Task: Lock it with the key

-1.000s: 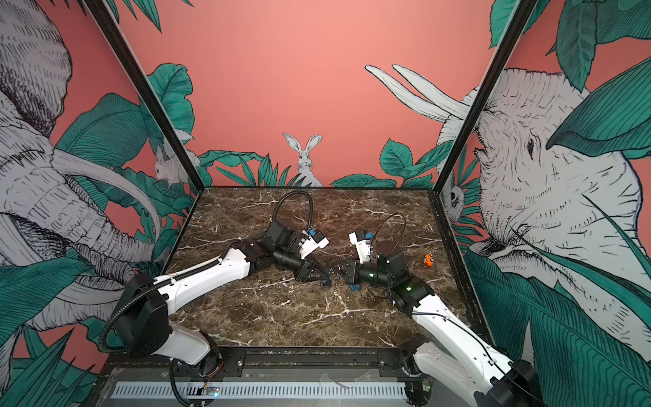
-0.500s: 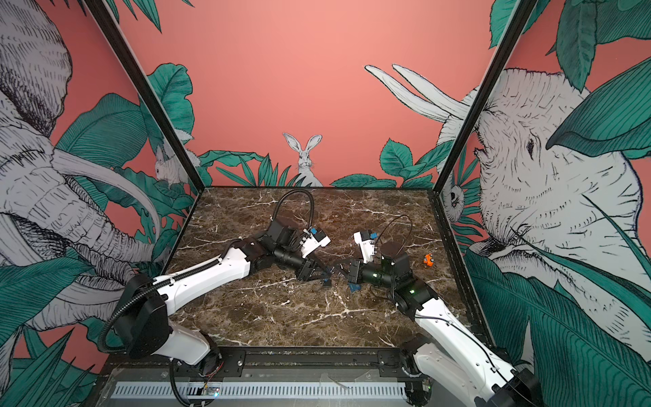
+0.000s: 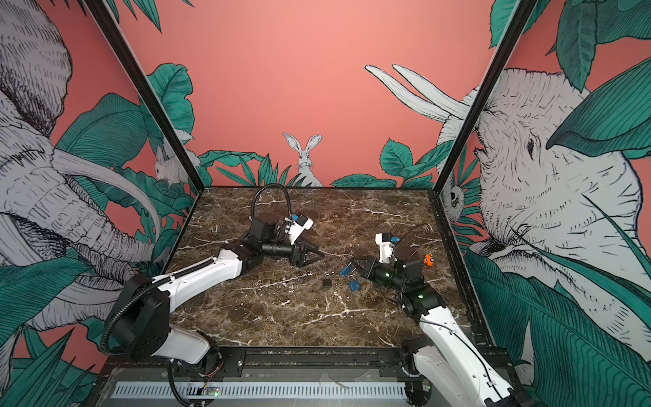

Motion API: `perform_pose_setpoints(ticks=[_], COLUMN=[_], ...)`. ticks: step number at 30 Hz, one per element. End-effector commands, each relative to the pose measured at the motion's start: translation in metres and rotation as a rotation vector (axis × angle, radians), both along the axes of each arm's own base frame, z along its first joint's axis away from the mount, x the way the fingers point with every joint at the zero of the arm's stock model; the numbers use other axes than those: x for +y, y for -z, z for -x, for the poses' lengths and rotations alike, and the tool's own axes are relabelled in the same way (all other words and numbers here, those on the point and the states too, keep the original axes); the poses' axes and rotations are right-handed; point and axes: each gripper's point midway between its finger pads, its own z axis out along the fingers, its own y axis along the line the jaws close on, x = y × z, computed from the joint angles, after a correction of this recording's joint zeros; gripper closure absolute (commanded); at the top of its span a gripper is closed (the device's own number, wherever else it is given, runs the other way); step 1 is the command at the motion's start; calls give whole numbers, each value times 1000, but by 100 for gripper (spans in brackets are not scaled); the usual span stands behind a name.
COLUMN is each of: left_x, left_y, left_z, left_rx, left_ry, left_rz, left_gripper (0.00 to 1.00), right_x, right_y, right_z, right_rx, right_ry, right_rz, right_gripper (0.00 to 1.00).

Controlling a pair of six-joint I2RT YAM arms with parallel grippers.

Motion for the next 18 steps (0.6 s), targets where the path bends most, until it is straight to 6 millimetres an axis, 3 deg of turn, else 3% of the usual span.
perform_pose_setpoints(ticks=[1,12,18], left_x=[-10,-52,-66], left_y=[-24,-15,-5], left_z=[14,44,53], left_rx=[-11,-23,-6], left_ry=[97,206,246], left_rz=[158,161,144], left_gripper=[30,31,38], right_x=[-1,3,3], right_y=[-35,-43,-47], right_z=[-9,-14,-13], right_rx=[-86,-73,-89], right_ry=[35,48,43], right_rz=[-107,-196,-201], right_gripper=[100,100,100])
